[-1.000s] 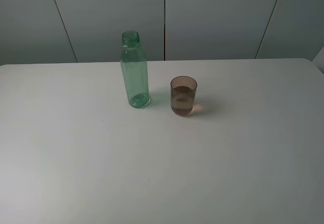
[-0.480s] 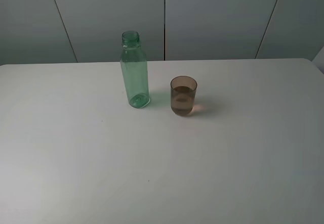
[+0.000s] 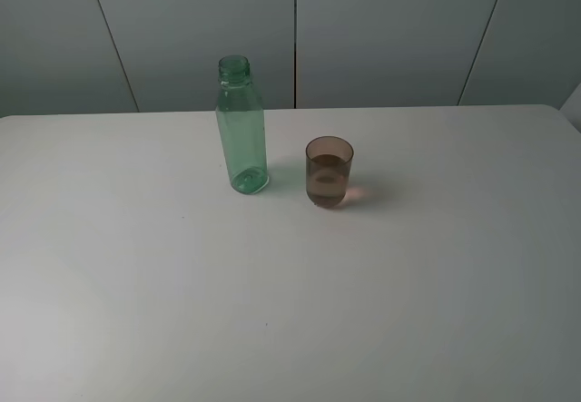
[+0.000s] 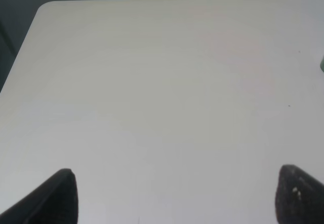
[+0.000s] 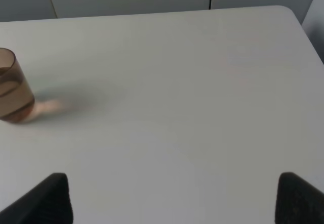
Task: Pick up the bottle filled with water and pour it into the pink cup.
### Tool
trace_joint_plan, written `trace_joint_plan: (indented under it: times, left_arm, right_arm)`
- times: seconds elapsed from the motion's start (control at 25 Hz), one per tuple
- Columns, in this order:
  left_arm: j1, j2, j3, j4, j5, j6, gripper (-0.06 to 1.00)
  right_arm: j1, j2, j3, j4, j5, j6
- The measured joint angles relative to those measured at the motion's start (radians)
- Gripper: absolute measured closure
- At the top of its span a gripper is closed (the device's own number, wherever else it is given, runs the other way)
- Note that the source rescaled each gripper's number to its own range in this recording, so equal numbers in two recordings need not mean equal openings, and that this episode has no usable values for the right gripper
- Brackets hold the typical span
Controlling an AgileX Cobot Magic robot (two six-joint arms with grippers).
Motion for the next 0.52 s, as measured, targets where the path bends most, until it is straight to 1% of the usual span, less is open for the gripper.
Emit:
trace_joint_plan:
  times: [0.52]
  left_arm:
    - [0.0, 0.0, 0.0, 0.0, 0.0, 0.0, -0.06]
  right_arm:
    - [0.0, 0.0, 0.0, 0.0, 0.0, 0.0]
